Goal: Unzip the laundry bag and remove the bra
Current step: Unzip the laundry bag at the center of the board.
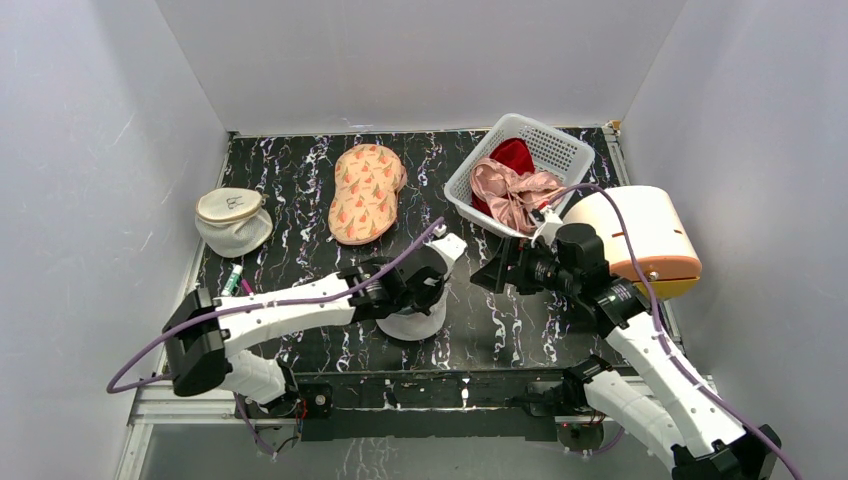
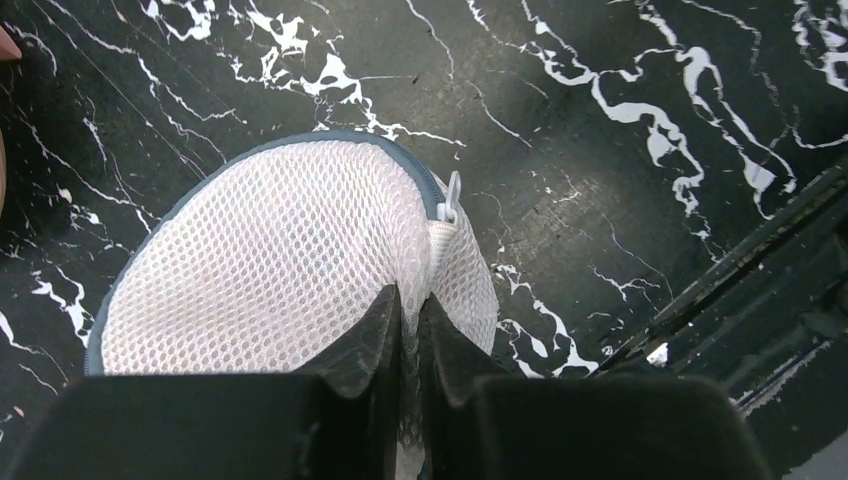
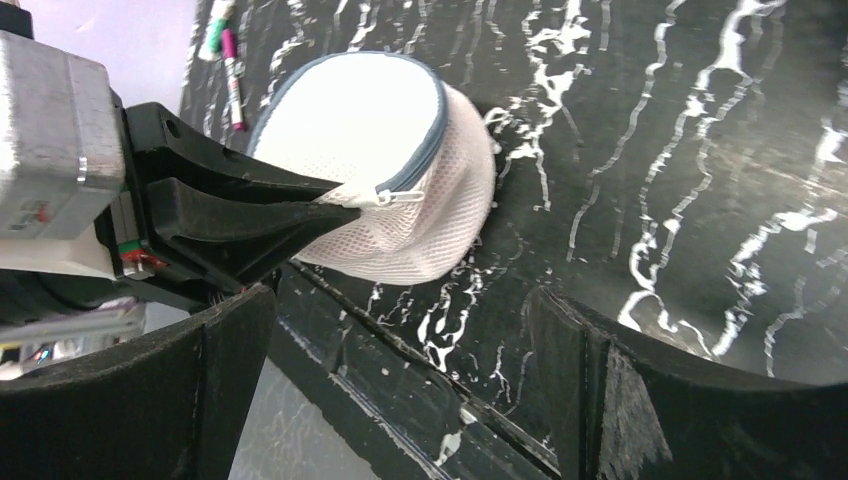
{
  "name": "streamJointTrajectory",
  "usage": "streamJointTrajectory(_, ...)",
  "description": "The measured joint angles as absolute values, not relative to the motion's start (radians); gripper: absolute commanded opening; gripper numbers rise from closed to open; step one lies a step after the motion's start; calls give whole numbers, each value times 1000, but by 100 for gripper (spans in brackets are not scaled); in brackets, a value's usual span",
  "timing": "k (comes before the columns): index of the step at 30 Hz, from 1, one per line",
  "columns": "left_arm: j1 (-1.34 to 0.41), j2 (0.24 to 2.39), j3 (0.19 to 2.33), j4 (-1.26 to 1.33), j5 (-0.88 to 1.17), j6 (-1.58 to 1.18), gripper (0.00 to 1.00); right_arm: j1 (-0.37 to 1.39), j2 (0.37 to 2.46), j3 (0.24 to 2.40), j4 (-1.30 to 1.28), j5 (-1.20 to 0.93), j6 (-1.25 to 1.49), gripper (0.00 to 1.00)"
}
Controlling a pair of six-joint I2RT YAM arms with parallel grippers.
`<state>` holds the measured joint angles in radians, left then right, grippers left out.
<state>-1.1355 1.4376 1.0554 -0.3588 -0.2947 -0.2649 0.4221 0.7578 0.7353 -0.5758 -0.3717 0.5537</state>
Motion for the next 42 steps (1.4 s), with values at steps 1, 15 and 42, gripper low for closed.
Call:
streamJointTrajectory(1,-1135,1417,1040,-345,-291,-265,0,422,757,723,-550,-399,556,93)
streamJointTrajectory(15,-1135,1151,821,-111,-110,-165,0,422,884,629,-212,-734,549,53)
streamJointTrajectory(42,-1135,1109,797,-57,-55,-107,0,421,892,542,-49,-900,562,48)
